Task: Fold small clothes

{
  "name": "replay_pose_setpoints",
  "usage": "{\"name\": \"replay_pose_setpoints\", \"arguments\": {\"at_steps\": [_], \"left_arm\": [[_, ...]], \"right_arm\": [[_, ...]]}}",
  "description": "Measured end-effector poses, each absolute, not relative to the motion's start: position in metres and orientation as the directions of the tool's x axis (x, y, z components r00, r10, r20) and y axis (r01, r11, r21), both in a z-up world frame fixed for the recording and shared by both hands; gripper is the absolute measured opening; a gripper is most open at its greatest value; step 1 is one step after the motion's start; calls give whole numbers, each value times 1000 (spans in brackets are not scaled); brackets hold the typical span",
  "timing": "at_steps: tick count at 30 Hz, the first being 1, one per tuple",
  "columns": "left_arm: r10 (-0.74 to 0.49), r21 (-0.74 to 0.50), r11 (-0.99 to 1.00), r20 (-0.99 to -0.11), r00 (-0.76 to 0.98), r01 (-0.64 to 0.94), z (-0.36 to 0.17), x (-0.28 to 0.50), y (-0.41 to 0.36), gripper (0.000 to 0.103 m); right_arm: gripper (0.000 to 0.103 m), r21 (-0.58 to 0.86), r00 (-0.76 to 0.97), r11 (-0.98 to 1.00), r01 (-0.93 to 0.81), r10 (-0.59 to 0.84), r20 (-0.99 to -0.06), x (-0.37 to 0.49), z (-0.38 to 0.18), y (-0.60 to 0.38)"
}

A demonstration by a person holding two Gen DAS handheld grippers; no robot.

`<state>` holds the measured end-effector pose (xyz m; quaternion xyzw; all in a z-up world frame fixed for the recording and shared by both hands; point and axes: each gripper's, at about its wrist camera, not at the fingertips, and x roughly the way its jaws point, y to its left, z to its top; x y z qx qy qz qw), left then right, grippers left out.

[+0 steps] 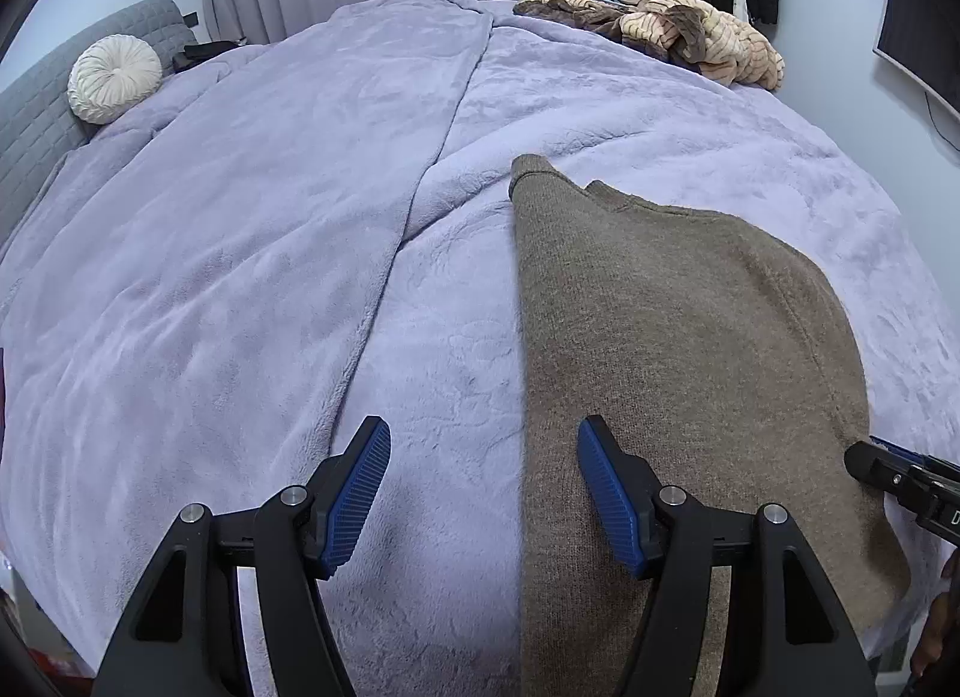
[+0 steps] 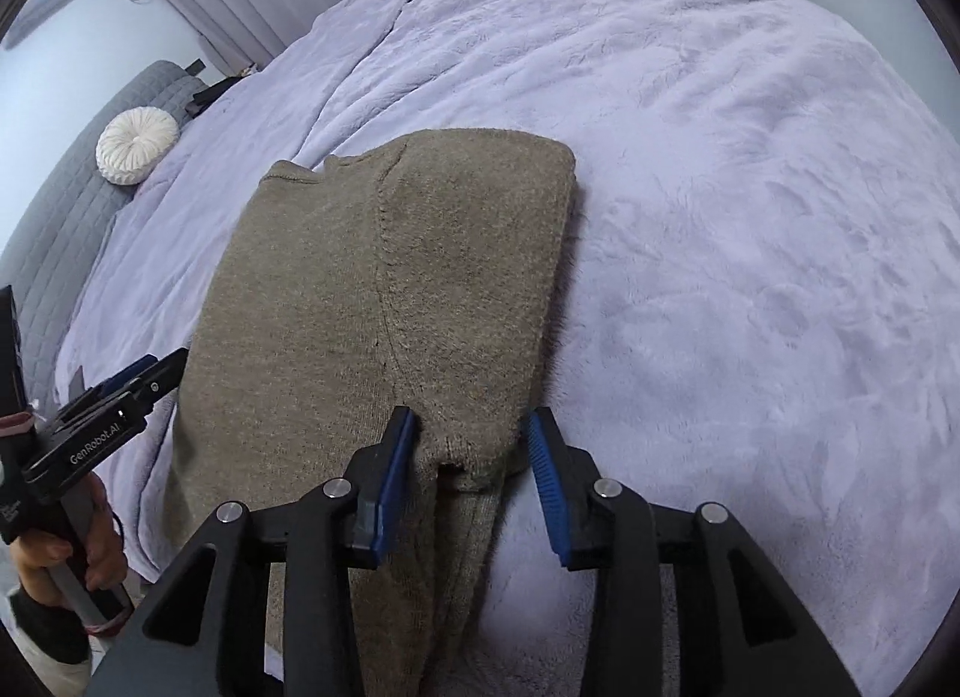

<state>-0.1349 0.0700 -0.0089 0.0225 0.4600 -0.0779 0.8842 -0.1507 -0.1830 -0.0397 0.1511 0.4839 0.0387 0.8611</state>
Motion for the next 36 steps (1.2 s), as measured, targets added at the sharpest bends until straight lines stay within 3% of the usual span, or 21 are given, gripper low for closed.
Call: {"name": "replay_pose_setpoints", "arguments": {"at_steps": [18, 26, 29, 33, 36], "left_arm": [[-130, -44, 985, -826, 548, 166, -6, -134, 73, 66], [-162, -82, 982, -825, 541, 170, 0, -136, 77, 66], [-158, -71, 981, -827, 539, 180, 2, -137, 74, 66], [-170, -78, 978, -831, 530, 192, 7, -137, 69, 66], [-170, -77, 979, -823, 542, 189, 17, -134, 65, 66]], "right_arm": [[58, 307, 524, 945, 110, 207, -826, -162, -31, -193], [59, 331, 531, 934, 134, 215, -820, -166, -24, -198], [68, 318, 532, 938, 138, 201, -823, -165, -16, -195], [68, 304, 539, 943, 134, 188, -821, -164, -4, -190], [80, 274, 534, 952, 134, 163, -830, -158, 5, -186]]}}
